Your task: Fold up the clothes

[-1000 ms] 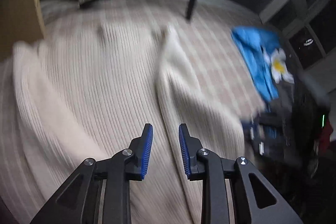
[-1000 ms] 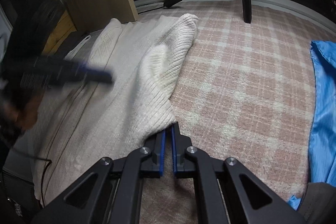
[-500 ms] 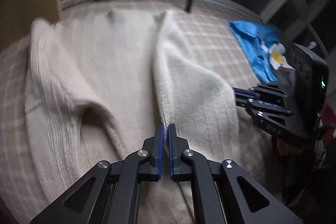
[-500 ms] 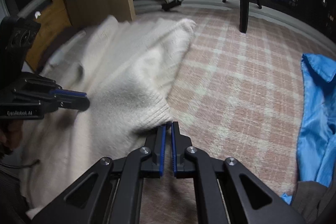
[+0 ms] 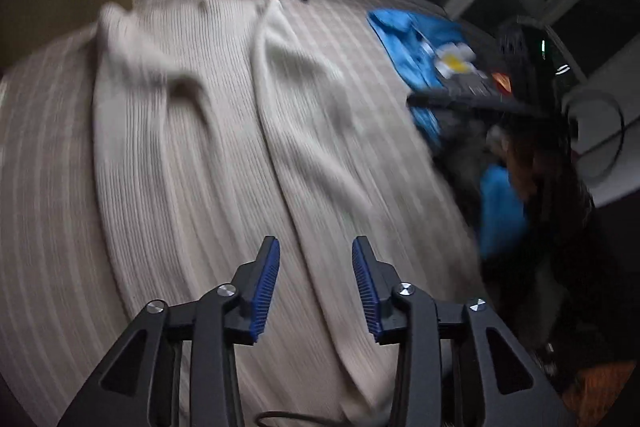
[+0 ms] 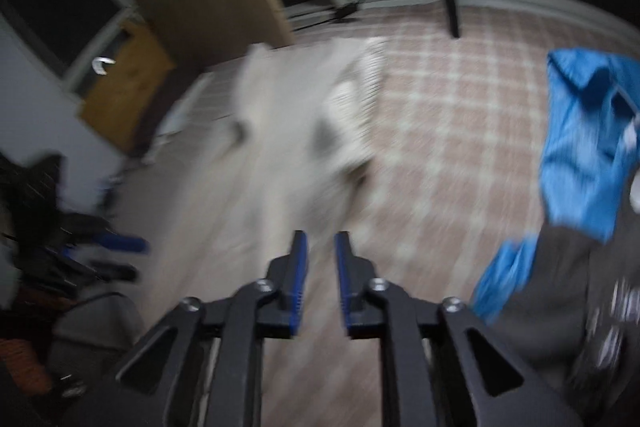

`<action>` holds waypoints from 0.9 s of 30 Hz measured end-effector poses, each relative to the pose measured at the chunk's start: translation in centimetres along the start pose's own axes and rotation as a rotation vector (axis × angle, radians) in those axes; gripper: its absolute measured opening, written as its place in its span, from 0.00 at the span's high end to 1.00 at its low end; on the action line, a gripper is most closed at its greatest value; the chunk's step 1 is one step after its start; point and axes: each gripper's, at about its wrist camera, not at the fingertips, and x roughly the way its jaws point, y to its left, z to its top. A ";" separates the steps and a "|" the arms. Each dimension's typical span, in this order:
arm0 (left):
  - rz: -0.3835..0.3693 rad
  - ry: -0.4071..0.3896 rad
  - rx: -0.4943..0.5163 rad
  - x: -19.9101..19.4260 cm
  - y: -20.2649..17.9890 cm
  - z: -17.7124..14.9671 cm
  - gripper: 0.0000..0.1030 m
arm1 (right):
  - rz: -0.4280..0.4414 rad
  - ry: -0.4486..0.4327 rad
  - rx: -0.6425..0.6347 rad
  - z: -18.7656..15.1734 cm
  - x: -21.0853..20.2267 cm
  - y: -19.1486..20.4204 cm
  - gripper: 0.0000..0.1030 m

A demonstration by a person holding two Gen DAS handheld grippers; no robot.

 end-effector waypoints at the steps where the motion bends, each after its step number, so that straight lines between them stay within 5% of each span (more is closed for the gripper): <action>1: -0.012 0.028 -0.002 0.2 -0.7 -1.9 0.61 | 0.022 0.010 0.007 -0.7 -0.5 0.5 0.69; 5: -0.071 0.151 -0.018 3.3 -3.0 -8.2 0.55 | 0.110 0.050 0.034 -3.6 -2.6 2.5 0.63; 7: -0.031 0.197 -0.003 5.7 -3.5 -9.7 0.55 | 0.148 0.070 0.047 -5.0 -3.4 3.5 0.63; 10: -0.028 0.157 0.016 6.8 -3.4 -10.5 0.66 | 0.132 0.093 0.062 -6.0 -1.9 4.2 0.63; 11: -0.069 0.146 -0.007 6.8 -3.0 -10.3 0.89 | 0.126 0.100 0.067 -6.3 -1.4 4.4 0.63; 12: -0.122 0.153 -0.049 6.8 -2.5 -10.0 0.97 | 0.119 0.107 0.070 -6.6 -1.0 4.7 0.63; 16: -0.499 0.062 -0.241 5.0 -0.8 -10.3 0.87 | 0.104 0.099 0.051 -6.8 -1.4 5.7 0.63; 19: -0.365 0.093 -0.191 5.8 -0.9 -11.2 0.60 | 0.080 0.090 0.042 -5.9 -1.2 5.5 0.63; 22: -0.223 0.144 -0.174 6.4 -0.7 -12.1 0.60 | 0.046 0.082 0.033 -4.7 -0.6 5.0 0.63; 27: -0.069 0.043 0.028 4.5 -5.0 -11.8 0.59 | -0.025 0.049 0.053 -1.5 1.1 2.9 0.63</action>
